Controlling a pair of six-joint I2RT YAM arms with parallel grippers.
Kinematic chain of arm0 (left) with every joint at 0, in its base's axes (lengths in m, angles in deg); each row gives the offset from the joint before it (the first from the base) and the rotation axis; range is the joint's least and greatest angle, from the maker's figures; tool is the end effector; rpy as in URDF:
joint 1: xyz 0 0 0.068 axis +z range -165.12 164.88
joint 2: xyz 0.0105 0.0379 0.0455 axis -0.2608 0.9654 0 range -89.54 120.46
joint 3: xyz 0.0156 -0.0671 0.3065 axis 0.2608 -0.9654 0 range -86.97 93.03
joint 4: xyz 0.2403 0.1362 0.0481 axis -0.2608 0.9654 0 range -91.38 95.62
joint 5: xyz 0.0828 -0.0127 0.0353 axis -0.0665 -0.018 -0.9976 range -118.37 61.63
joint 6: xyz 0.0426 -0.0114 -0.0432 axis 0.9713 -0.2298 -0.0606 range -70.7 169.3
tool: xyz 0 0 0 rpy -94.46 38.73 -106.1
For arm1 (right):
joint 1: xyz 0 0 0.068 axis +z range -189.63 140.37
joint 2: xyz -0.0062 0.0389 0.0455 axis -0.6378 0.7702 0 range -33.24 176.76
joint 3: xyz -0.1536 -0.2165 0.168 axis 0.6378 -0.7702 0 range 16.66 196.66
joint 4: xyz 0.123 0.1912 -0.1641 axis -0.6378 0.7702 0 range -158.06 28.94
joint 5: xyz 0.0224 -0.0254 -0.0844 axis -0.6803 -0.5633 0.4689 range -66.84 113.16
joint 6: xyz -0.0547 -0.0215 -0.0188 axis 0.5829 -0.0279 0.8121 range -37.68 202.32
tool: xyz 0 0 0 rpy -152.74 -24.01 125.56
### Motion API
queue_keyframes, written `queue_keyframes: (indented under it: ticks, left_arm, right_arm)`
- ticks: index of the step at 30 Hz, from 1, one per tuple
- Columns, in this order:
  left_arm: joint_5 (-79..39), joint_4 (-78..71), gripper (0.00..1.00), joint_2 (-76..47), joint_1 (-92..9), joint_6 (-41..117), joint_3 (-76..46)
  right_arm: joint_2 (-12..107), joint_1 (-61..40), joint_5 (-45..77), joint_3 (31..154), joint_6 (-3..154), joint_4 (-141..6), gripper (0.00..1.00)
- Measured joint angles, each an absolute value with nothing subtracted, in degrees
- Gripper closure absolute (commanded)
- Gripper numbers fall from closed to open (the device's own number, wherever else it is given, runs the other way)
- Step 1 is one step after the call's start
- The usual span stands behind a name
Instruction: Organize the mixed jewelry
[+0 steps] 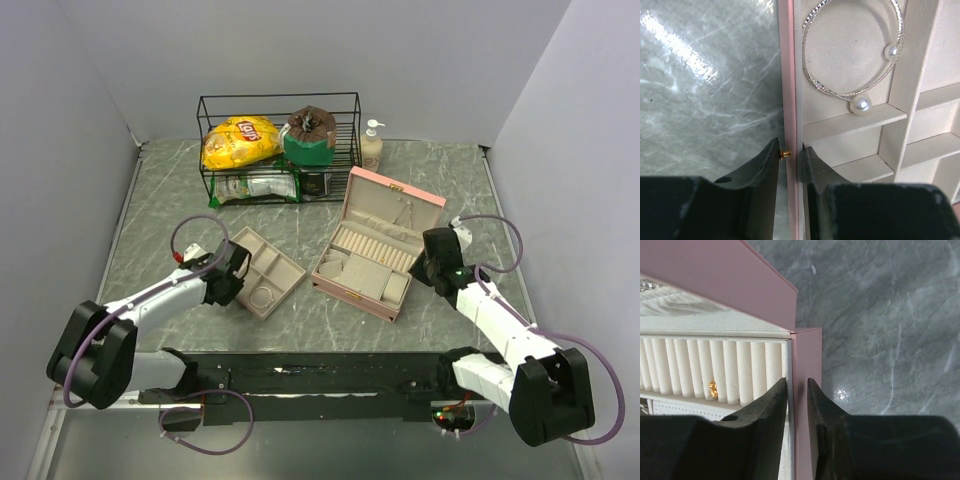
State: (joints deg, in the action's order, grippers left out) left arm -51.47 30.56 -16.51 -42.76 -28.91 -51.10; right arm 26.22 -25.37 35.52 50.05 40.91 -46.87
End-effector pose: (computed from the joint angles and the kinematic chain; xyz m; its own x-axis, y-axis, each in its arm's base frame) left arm 0.2032 -0.0858 0.1852 -0.4654 -0.7727 -0.4317 -0.7484 0.6039 -0.2743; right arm 0.2058 0.0421 0.2271 -0.5999 0.5143 -0.6129 0.3962 0.8565 0.3309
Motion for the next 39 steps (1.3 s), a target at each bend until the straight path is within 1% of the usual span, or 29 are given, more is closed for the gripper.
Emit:
queue_keyframes:
  ticks: [2, 3, 5, 15, 23, 29, 39]
  left_arm:
    - [-50.81, 30.48, 0.99, -17.01, -42.76, -28.13, -51.8]
    - [-50.48, 30.32, 0.99, -17.21, -42.8, -27.84, -52.12]
    - [-49.74, 29.82, 0.99, -17.51, -43.02, -27.23, -52.76]
    - [-48.14, 29.27, 0.99, -21.34, -45.9, -25.22, -55.05]
    - [-47.27, 29.78, 0.99, -24.12, -49.38, -24.98, -55.84]
    - [-47.12, 29.76, 0.99, -24.4, -50.65, -24.56, -55.86]
    - [-47.09, 29.86, 0.99, -22.94, -56.37, -24.78, -55.53]
  right_arm:
    - [26.24, -25.37, 35.45, 49.64, 40.39, -47.35, 0.86]
    - [26.24, -25.35, 35.54, 49.59, 40.3, -47.46, 0.93]
    - [26.24, -25.32, 35.69, 49.59, 40.17, -47.46, 1.0]
    - [26.03, -25.15, 36.92, 49.59, 38.84, -47.18, 1.0]
    - [22.99, -26.2, 41.44, 48.96, 35.65, -42.81, 1.0]
    - [20.5, -28.43, 43.3, 48.04, 33.15, -40.38, 1.0]
    - [22.14, -28.43, 41.86, 48.5, 26.23, -41.28, 1.0]
